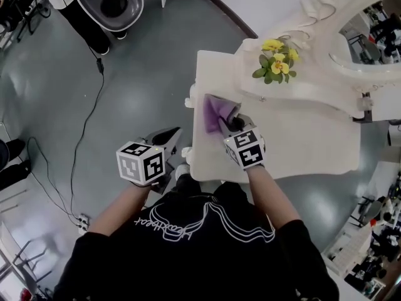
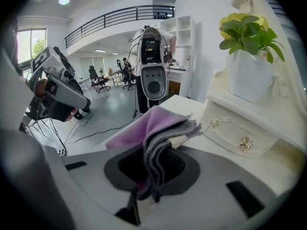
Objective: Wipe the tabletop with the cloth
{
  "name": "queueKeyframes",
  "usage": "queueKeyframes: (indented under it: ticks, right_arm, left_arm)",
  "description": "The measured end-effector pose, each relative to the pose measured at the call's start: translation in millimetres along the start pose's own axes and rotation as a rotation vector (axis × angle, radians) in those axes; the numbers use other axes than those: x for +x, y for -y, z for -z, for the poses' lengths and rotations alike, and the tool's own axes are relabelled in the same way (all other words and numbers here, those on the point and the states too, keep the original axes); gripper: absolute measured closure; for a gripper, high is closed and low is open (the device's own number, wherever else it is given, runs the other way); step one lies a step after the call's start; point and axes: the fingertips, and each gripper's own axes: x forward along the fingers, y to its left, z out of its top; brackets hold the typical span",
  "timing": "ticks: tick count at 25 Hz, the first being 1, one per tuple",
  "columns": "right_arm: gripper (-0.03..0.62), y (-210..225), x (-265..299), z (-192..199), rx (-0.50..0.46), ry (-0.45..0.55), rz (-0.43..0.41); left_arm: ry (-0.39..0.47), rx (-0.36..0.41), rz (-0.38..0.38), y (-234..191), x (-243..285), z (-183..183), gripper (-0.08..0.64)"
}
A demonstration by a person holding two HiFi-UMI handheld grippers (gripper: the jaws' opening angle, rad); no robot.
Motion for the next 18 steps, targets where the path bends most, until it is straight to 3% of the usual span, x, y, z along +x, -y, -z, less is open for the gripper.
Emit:
queueKeyframes:
  ticks: [18]
  right_arm:
    - [0.532, 46, -29, 34, -0.028, 0.015, -0.030]
  left_arm:
    - [0.077, -0.033, -0.100, 64, 18, 6, 0.555]
